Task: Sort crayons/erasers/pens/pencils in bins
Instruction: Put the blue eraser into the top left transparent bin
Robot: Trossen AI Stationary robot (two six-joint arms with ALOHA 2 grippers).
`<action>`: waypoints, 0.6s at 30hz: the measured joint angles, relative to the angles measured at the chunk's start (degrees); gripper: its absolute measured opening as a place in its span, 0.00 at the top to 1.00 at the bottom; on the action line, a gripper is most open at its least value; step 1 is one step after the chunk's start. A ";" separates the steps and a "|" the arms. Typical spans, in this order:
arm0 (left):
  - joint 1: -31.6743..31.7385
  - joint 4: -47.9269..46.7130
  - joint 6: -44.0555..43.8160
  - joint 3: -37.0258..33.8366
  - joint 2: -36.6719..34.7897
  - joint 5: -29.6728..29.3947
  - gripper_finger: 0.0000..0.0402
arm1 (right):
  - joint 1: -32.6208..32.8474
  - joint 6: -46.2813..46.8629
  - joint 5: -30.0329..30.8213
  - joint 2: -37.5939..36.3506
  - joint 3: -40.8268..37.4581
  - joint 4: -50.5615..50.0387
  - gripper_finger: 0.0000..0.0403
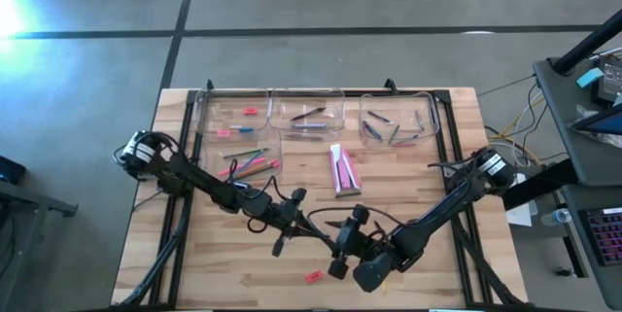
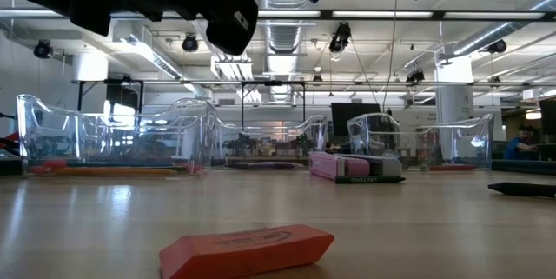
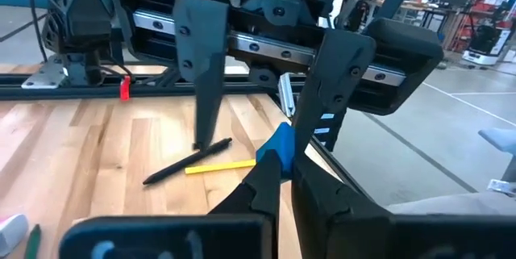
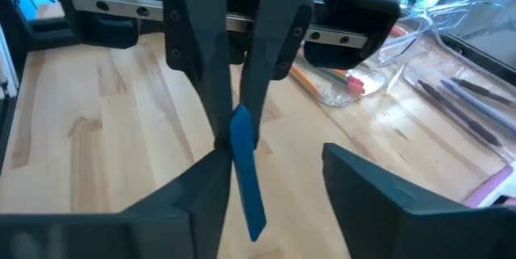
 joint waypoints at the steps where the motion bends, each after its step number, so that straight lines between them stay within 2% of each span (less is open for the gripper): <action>1: 0.09 -0.35 0.16 0.00 -0.46 -0.12 1.00 | 0.08 0.41 -0.03 -0.35 0.00 -0.46 0.52; 5: 0.35 -3.54 2.49 0.01 -3.50 -2.82 1.00 | 0.61 0.61 -1.22 -1.74 0.06 -0.57 0.48; 13: 0.71 -16.82 5.84 0.04 -12.27 -8.98 1.00 | 0.88 0.41 -2.93 -2.47 0.09 -1.34 0.47; 15: 1.04 -24.23 8.38 0.04 -16.00 -14.61 1.00 | 0.99 0.38 -3.29 -2.47 0.09 -1.40 0.47; 18: 2.50 -38.63 11.16 0.28 -23.03 -28.11 1.00 | 1.09 0.38 -3.37 -2.47 0.09 -1.41 0.47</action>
